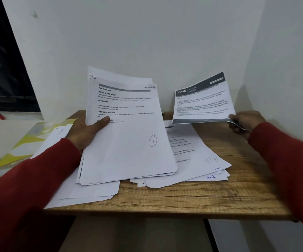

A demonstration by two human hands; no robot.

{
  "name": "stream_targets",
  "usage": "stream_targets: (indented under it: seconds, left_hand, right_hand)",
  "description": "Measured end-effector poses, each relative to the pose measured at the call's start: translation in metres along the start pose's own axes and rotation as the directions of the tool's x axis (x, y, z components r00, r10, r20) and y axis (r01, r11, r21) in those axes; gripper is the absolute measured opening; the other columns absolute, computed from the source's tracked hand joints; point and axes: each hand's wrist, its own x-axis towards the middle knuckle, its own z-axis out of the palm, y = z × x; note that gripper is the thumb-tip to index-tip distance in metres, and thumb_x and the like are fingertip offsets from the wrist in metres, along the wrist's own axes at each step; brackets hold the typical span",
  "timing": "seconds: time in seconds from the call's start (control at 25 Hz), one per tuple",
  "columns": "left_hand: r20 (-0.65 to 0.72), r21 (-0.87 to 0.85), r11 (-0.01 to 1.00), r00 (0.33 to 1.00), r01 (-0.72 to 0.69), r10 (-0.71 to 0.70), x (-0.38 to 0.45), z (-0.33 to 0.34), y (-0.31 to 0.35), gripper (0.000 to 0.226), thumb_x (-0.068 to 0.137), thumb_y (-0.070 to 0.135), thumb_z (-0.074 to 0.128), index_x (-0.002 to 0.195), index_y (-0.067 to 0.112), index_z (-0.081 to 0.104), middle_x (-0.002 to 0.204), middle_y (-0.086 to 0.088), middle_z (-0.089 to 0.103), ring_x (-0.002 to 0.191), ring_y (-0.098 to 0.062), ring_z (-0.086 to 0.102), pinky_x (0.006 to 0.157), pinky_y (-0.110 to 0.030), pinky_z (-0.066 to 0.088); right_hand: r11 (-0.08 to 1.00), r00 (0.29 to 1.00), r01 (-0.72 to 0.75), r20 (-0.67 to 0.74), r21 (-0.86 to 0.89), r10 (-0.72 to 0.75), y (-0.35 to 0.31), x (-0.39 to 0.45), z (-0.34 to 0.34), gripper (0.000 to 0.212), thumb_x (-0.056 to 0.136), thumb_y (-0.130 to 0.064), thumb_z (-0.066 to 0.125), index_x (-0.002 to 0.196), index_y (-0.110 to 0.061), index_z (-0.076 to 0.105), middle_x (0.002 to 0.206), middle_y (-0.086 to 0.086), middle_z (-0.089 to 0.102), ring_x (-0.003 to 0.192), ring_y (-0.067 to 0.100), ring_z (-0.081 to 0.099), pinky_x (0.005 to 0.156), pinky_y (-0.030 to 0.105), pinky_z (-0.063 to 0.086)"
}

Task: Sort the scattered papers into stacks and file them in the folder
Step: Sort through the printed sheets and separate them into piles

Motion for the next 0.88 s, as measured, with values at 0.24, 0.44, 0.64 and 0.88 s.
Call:
stream_targets:
  seconds: [0.24,0.44,0.64,0.88]
  left_hand:
    - [0.007,-0.002,1.000,1.000,0.015,-0.015,0.001,0.000,-0.001,0.037,0.088,0.022,0.072,0.122,0.013,0.064,0.104,0.003,0.075,0.079,-0.009,0.074,0.059,-0.020,0.056]
    - [0.033,-0.016,0.999,0.999,0.032,-0.031,0.003,0.001,-0.002,0.042,0.079,0.029,0.076,0.118,0.015,0.067,0.107,-0.001,0.076,0.092,-0.019,0.074,0.069,-0.028,0.060]
    - [-0.009,-0.105,0.993,0.999,0.047,-0.049,0.005,0.007,0.020,0.036,0.084,0.023,0.075,0.117,0.013,0.068,0.107,-0.003,0.076,0.091,-0.020,0.074,0.067,-0.028,0.059]
    - [-0.001,-0.133,0.991,1.000,-0.031,0.031,0.001,0.007,0.069,0.028,0.092,0.020,0.069,0.119,0.013,0.066,0.104,-0.002,0.076,0.087,-0.016,0.074,0.067,-0.028,0.059]
  right_hand:
    - [0.804,0.994,0.003,-0.088,-0.594,-0.068,0.022,0.038,-0.018,0.028,0.087,-0.017,0.072,0.105,0.005,0.070,0.105,0.022,0.070,0.089,0.036,0.067,0.071,0.033,0.046]
    - [0.609,0.982,0.037,-0.085,-0.792,-0.171,0.020,0.026,-0.019,0.056,0.088,-0.051,0.064,0.120,-0.006,0.063,0.127,0.022,0.059,0.119,0.040,0.055,0.098,0.040,0.044]
    - [0.860,0.895,0.432,0.248,-0.270,-0.372,-0.039,-0.072,0.049,0.041,0.088,-0.056,0.064,0.104,-0.019,0.067,0.094,0.006,0.071,0.077,0.024,0.065,0.066,0.032,0.050]
    - [0.943,0.836,0.308,0.437,0.126,-0.332,-0.070,-0.134,0.134,0.029,0.082,-0.025,0.080,0.100,-0.010,0.064,0.084,0.007,0.070,0.070,0.022,0.067,0.057,0.030,0.052]
